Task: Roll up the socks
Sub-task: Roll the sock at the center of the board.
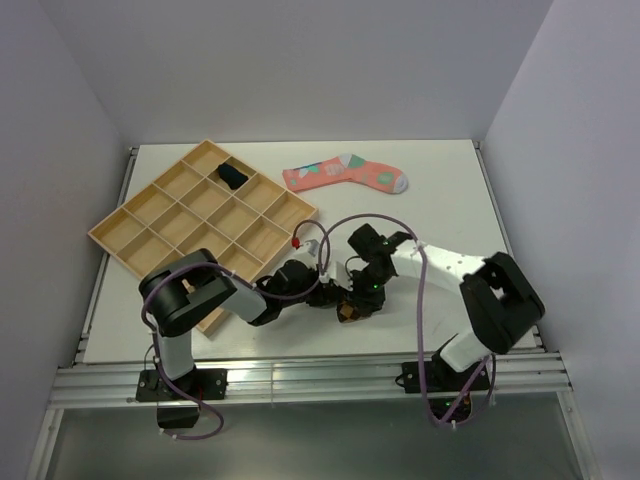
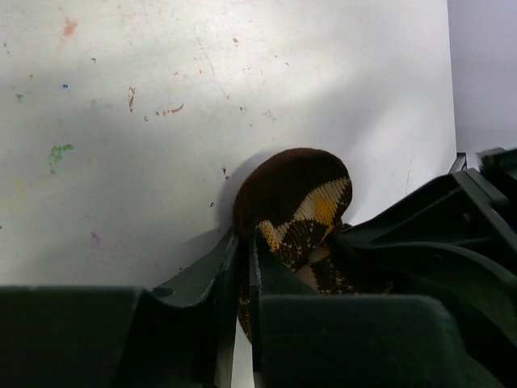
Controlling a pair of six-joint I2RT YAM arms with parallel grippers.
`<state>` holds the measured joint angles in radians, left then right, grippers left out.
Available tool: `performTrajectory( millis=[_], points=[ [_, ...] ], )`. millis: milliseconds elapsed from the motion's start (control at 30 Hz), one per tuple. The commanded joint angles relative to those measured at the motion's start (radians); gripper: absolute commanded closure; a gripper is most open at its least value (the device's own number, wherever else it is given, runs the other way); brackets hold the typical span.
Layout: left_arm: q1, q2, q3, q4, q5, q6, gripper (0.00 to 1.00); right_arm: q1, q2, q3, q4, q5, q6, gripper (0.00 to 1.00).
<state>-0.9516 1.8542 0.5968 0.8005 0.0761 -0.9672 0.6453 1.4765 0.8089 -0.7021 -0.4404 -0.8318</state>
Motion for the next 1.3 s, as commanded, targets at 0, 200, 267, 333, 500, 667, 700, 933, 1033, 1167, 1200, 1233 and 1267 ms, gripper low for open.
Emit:
performTrajectory(
  millis=[0,200,267,333,500,667,700,933,1033,1167,1200,1233,1267],
  points=[
    [-0.004,0.036,-0.009,-0.038,0.010,0.067,0.87,-0.021,0.152,0.097,-0.095,-0.087,0.022,0.89],
    [-0.003,0.072,-0.026,0.060,0.082,0.113,0.87,-0.100,0.381,0.252,-0.227,-0.170,0.059,0.89],
    [-0.003,0.076,-0.046,0.103,0.090,0.113,0.85,-0.119,0.413,0.286,-0.229,-0.172,0.091,0.89],
    [-0.003,0.079,-0.097,0.205,0.105,0.113,0.78,-0.139,0.459,0.300,-0.221,-0.140,0.131,0.89],
    [-0.003,0.047,-0.202,0.350,0.093,0.116,0.65,-0.156,0.531,0.335,-0.221,-0.106,0.160,0.93],
    [-0.003,-0.044,-0.323,0.398,0.042,0.136,0.63,-0.170,0.570,0.380,-0.243,-0.084,0.215,0.91],
    [-0.012,-0.061,-0.334,0.394,0.039,0.145,0.63,-0.171,0.579,0.391,-0.256,-0.086,0.212,0.91],
    [-0.101,-0.278,-0.382,0.244,-0.097,0.240,0.64,-0.177,0.659,0.484,-0.344,-0.096,0.212,0.90],
    [-0.139,-0.394,-0.319,0.091,-0.193,0.341,0.59,-0.177,0.680,0.504,-0.366,-0.098,0.212,0.89],
    [-0.145,-0.405,-0.162,-0.049,-0.170,0.528,0.50,-0.179,0.702,0.521,-0.367,-0.083,0.223,0.89],
    [-0.145,-0.374,-0.132,-0.088,-0.145,0.553,0.48,-0.179,0.705,0.523,-0.372,-0.086,0.221,0.89],
    [-0.145,-0.357,-0.108,-0.105,-0.136,0.574,0.48,-0.180,0.709,0.529,-0.372,-0.087,0.223,0.88],
    [-0.144,-0.324,-0.070,-0.113,-0.121,0.611,0.48,-0.182,0.712,0.529,-0.372,-0.086,0.226,0.88]
  ],
)
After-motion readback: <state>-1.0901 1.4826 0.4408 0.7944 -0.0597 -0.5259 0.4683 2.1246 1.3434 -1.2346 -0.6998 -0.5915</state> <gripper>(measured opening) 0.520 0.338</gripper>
